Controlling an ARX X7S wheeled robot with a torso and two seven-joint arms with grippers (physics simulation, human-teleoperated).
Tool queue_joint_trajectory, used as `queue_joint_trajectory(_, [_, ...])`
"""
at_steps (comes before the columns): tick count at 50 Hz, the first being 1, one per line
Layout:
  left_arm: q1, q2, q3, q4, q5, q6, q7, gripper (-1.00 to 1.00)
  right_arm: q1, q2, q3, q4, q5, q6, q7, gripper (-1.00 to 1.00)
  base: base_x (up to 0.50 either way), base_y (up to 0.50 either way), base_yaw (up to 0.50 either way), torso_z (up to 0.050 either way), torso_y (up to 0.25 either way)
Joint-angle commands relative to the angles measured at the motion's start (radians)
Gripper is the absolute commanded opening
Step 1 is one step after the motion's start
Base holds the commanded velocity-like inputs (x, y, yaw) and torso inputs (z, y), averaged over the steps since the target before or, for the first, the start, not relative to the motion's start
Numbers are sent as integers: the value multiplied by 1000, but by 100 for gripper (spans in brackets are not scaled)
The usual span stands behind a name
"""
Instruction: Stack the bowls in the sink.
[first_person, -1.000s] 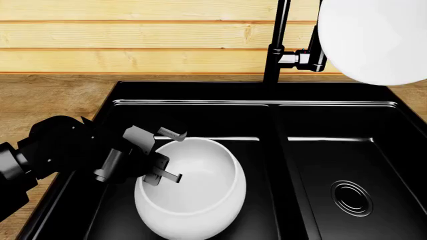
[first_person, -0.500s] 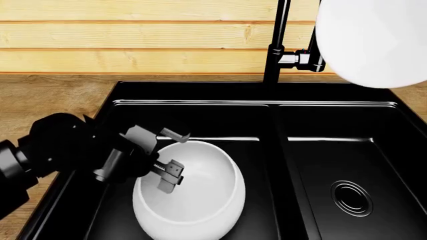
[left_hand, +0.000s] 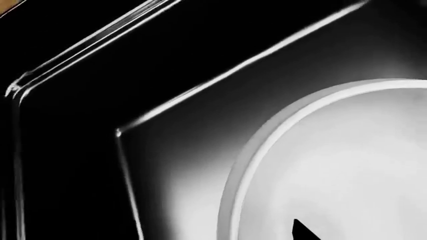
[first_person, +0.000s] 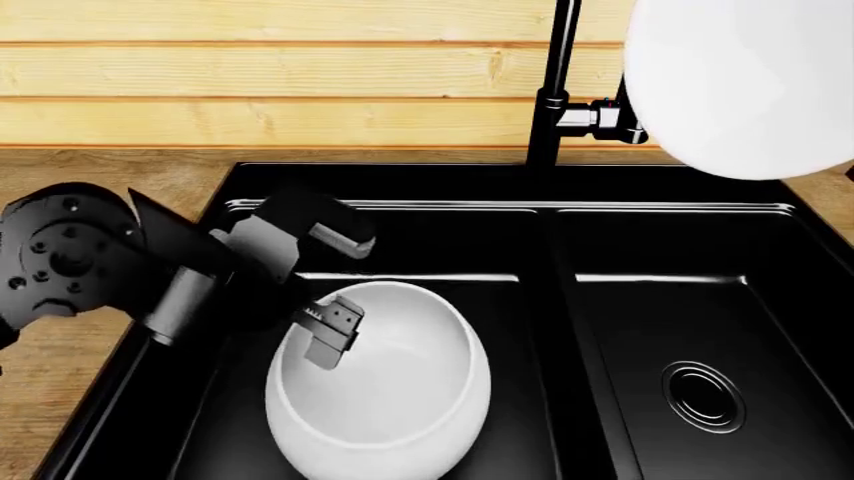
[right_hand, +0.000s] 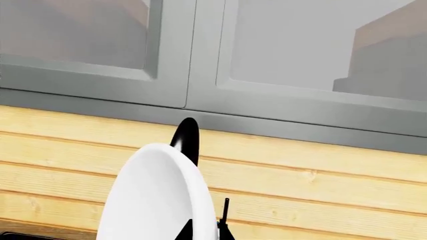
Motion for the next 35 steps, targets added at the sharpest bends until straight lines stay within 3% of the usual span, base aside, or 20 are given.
queue_joint_trajectory(1, [-91,-47,-16,75,-110,-42,-109,100,20,-2,16,3,-7,5,4,-100,0,0,0,0,0])
queue_joint_trajectory(25, [-522,-120,-68,206,-450,-148,-366,100,41,-22,32,13,20,35,27,-100,0,0,0,0,0])
queue_joint_trajectory(35, [-712,-192,-88,238,-529,-208,-482,100,75,-46,48,23,53,52,45,-100,0,0,0,0,0])
